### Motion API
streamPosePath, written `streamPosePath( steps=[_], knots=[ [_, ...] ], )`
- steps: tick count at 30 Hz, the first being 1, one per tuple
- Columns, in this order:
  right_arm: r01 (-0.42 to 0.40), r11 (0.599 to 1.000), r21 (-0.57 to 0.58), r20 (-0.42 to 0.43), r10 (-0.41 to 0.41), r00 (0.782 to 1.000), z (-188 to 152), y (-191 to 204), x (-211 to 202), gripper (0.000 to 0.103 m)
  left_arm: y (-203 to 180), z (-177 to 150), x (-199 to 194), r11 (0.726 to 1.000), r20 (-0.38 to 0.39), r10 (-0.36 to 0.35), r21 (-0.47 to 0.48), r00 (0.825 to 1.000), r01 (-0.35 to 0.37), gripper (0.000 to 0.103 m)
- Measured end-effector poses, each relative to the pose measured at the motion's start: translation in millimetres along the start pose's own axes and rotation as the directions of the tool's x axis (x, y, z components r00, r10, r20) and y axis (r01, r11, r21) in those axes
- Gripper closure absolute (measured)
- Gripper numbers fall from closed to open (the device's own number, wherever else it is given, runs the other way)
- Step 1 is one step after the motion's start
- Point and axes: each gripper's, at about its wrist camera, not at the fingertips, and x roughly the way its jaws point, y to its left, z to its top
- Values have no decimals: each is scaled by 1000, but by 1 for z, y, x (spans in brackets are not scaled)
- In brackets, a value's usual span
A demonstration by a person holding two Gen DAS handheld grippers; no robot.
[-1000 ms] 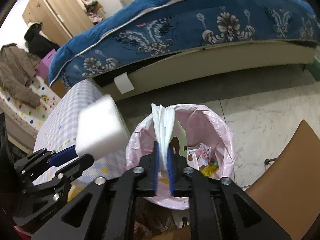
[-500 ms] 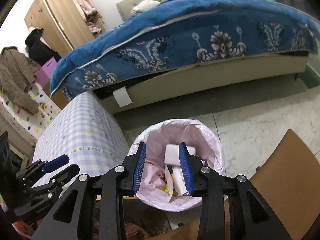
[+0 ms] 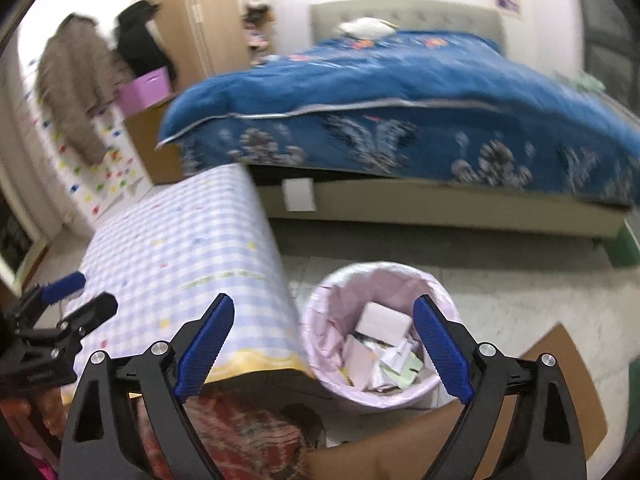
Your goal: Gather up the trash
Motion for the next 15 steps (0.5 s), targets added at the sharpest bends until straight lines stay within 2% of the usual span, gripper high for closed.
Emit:
streamPosePath(
  steps=[5,11,15],
  knots=[
    [-61,991,-119,44,67,997,12,53,-24,11,30,-4,-37,992,19,121,-42,992,-121,7],
    [-135,972,-194,67,151,986,23,98,-45,10,59,-13,-69,979,2,177,-102,984,-176,7],
    [-141,962,-233,70,161,984,25,125,-54,8,82,-23,-89,961,-5,231,-156,973,-229,7]
  ],
)
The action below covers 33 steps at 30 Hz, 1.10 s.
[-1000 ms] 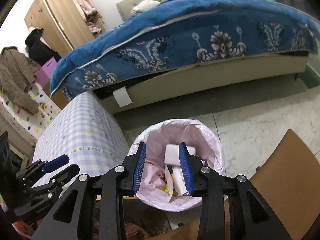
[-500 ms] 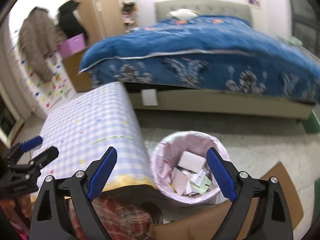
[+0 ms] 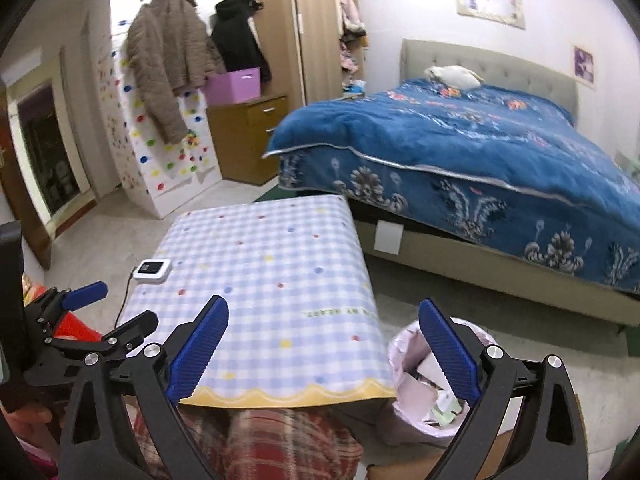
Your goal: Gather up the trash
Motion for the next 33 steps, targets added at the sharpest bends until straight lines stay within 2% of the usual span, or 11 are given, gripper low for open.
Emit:
streamPosePath(
  steps=[6,11,18,33],
  knots=[
    [-35,994,-101,0,35,999,2,46,5,8,43,-16,-14,989,-30,125,-77,992,-127,7],
    [-97,990,-106,-31,95,995,1,62,17,8,73,-25,-19,971,-52,184,-143,982,-190,7],
    [-120,985,-127,-41,115,992,3,77,21,8,85,-26,-23,964,-53,197,-168,979,-203,7],
    [-121,986,-116,-73,113,991,-2,74,29,7,81,-23,-16,968,-67,184,-162,981,-193,7]
  ],
)
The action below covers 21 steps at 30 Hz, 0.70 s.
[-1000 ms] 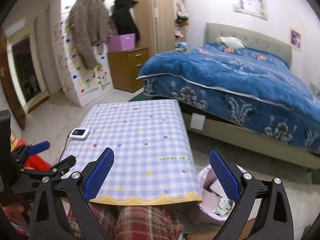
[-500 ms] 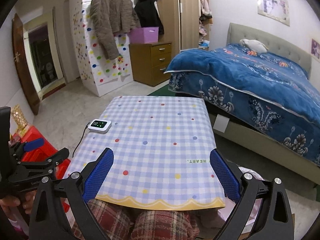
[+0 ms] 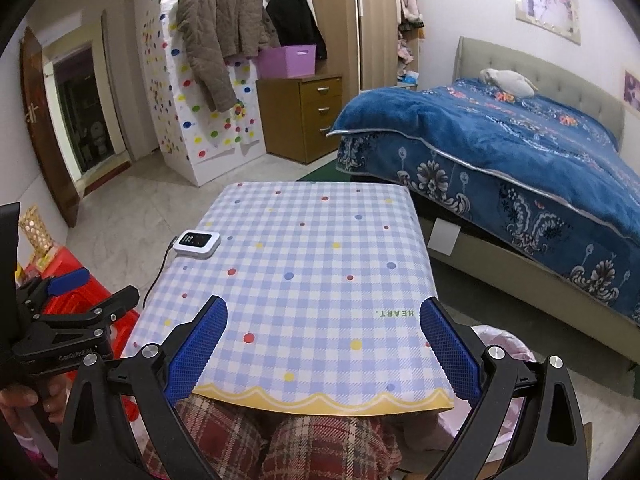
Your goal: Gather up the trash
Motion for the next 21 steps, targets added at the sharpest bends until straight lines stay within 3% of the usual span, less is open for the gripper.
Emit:
streamPosePath(
  steps=[21],
  knots=[
    [0,1000,8,-5,0,1000,-2,-6,4,7,-1,0,3,1000,-3,4,6,1000,-4,7]
  ],
)
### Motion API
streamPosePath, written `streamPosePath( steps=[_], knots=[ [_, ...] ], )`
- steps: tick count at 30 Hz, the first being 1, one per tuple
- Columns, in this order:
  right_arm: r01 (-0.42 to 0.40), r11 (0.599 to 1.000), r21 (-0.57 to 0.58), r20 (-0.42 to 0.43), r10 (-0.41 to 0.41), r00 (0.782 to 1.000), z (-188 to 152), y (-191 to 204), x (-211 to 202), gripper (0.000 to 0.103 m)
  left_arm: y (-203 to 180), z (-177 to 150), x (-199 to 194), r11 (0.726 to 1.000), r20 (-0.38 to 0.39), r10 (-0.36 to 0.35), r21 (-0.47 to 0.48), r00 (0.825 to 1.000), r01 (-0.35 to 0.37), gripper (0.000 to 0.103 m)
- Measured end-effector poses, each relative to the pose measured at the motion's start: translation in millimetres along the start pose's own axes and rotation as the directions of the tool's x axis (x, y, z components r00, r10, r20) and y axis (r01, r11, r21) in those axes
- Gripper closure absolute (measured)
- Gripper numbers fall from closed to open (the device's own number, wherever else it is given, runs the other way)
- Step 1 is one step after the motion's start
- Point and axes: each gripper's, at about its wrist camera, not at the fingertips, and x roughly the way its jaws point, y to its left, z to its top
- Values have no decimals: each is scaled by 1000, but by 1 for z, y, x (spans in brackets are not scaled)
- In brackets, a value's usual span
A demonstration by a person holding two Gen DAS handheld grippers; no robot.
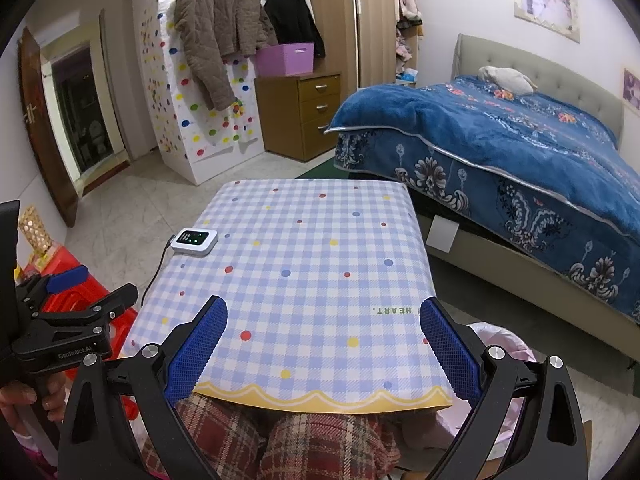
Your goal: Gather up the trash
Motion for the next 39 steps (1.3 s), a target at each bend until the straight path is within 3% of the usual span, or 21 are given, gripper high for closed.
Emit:
streamPosePath(
  steps=[28,31,35,39],
  knots=[
    [-2,1000,12,-7,2,1000,-7,-10,2,7,-10,-2,1,998,11,19,53,1000,-19,7],
    [-4,1000,28,-8,4,1000,-9,-16,3,7,-14,-2,0,997,32,26,77,999,-29,7],
    [1,998,55,2,-1,1000,-16,-30,7,7,-19,-1,9,997,3,13,81,1000,-13,7],
    [72,992,106,0,-73,997,-36,-70,16,7,-26,-1,20,996,-7,-34,80,999,34,7]
  ],
)
